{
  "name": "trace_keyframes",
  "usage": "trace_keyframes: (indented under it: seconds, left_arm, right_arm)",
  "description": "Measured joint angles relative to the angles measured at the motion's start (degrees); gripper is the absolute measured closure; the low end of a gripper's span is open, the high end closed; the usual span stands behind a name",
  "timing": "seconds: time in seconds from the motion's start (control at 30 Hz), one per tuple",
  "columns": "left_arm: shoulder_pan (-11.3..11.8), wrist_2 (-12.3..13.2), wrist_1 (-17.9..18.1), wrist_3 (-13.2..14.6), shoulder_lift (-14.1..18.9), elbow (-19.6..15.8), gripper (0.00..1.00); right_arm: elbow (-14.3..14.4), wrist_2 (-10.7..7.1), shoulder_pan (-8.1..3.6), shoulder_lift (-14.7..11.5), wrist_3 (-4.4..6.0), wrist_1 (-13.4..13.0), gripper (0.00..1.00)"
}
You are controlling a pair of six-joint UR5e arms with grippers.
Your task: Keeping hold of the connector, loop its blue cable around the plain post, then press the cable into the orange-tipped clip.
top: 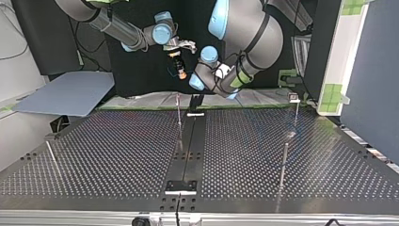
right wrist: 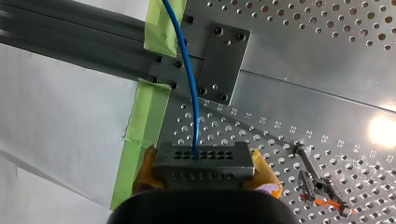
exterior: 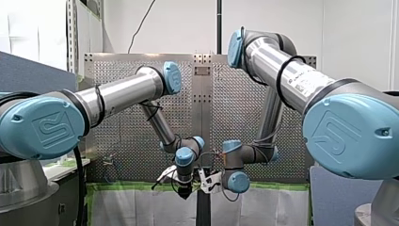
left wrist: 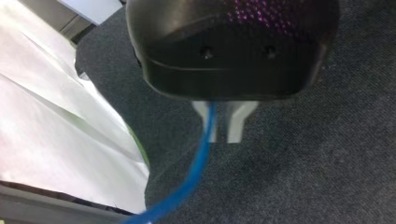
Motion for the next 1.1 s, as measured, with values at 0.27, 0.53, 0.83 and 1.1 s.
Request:
trace_keyframes:
  seconds: [0.27,0.53,0.83,1.1]
  left_arm:
    - [0.15,0.37,1.49,-1.45,0.1,-0.03,1.0]
    - [1.04,3.38,3.96,-4.33,2.28,-2.82,1.0]
    - [1.99,6.54,8.8,-8.56,5.42,-7.71,1.0]
    - [2.62,5.47,13.91,-9.93,6.79,-12.79,1.0]
  right_arm:
    - [-0.01,0.07,0.04,-0.01,0.0,-0.06,1.0]
    - [-0.03,0.25,0.06,0.01,0.0,-0.12,1.0]
    - [-0.01,1.68,-0.23,0.0,0.06,-0.02,1.0]
    - [0.05,3.72,-0.39,-0.02,0.25,0.44,1.0]
